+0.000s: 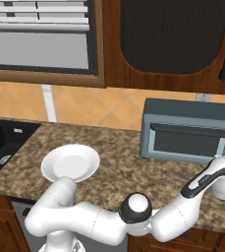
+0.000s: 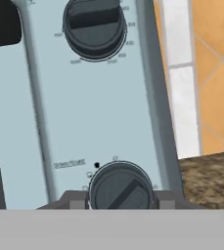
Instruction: Pick up the kebab skewer and baguette bread, and place them inside the toaster oven. Close the toaster oven door and start by setting the timer.
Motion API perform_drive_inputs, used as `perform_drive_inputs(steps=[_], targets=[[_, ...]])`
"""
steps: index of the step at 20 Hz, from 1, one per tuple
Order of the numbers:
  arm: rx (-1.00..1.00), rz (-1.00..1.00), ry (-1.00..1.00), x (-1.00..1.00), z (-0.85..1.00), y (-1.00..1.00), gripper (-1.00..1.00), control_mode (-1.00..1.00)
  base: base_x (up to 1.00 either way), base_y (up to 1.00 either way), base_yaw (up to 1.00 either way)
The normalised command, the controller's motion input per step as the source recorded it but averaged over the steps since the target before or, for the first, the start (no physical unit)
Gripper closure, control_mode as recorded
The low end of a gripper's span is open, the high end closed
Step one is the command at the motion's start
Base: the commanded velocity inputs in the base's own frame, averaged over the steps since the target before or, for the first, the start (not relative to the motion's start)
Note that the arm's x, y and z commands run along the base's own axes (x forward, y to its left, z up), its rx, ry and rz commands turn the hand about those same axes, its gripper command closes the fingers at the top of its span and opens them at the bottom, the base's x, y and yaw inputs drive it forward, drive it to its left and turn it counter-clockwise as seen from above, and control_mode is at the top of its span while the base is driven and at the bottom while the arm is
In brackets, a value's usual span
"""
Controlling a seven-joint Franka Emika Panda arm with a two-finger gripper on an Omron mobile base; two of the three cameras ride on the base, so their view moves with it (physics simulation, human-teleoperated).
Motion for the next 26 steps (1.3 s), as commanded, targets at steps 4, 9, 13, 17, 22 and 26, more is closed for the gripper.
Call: perform_drive_inputs(steps=[4,9,13,17,22,26], targets=[[0.15,-0.03,0.0,-0.04,0.0,0.0,1.0,-1.0,0.0,0.0,0.0],[0.17,-0.03,0.0,-0.05,0.0,0.0,1.0,-1.0,0.0,0.0,0.0],[0.2,-0.03,0.0,-0.03,0.0,0.0,1.0,-1.0,0.0,0.0,0.0],[0.21,-0.03,0.0,0.0,0.0,0.0,1.0,-1.0,0.0,0.0,0.0],[0.22,-0.02,-0.02,0.0,0.0,0.0,1.0,-1.0,0.0,0.0,0.0],[0.23,-0.03,-0.02,0.0,0.0,0.0,1.0,-1.0,0.0,0.0,0.0]])
